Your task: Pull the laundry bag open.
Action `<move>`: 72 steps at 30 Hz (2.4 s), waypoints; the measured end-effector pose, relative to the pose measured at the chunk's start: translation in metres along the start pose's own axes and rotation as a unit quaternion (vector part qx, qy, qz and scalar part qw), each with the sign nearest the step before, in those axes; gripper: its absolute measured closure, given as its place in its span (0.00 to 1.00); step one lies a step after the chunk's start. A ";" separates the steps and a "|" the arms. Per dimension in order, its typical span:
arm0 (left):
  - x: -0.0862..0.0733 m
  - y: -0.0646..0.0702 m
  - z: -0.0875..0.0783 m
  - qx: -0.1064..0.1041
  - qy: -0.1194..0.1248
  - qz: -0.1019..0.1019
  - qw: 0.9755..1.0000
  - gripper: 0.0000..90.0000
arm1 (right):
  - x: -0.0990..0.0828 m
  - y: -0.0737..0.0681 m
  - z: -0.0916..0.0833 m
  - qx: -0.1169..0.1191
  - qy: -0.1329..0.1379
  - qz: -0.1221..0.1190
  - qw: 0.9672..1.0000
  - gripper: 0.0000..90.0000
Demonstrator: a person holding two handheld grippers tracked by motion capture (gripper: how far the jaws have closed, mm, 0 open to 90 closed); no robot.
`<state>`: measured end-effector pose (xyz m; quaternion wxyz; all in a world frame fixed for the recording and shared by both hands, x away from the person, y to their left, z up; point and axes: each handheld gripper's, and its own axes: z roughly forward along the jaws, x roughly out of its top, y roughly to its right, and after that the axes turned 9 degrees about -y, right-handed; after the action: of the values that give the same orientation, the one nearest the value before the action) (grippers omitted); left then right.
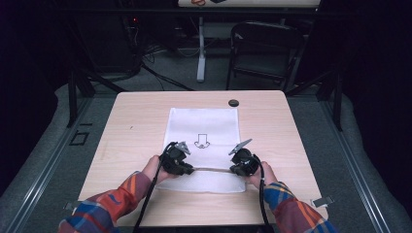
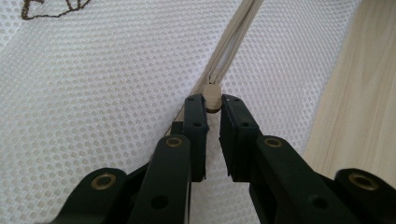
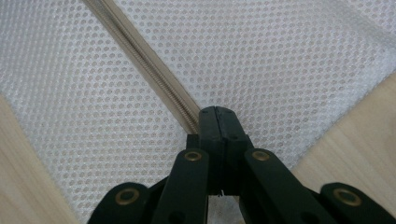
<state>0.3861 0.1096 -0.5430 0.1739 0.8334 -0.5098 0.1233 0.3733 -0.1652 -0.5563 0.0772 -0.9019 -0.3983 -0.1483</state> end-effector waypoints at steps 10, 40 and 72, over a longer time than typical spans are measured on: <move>-0.009 -0.002 -0.004 -0.001 -0.002 -0.005 1.000 0.90 | 0.000 0.000 0.000 -0.012 0.001 -0.004 1.000 1.00; -0.040 -0.014 -0.025 0.027 -0.003 -0.039 0.999 0.90 | 0.001 0.001 0.000 -0.009 0.000 0.002 1.000 1.00; -0.077 -0.028 -0.043 0.057 -0.014 -0.093 0.994 0.90 | -0.001 0.005 0.000 -0.018 0.001 0.002 1.000 1.00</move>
<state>0.3756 0.2013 -0.5378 0.1294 0.8874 -0.4247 0.1240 0.3768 -0.1692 -0.5563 0.0620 -0.9036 -0.3940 -0.1562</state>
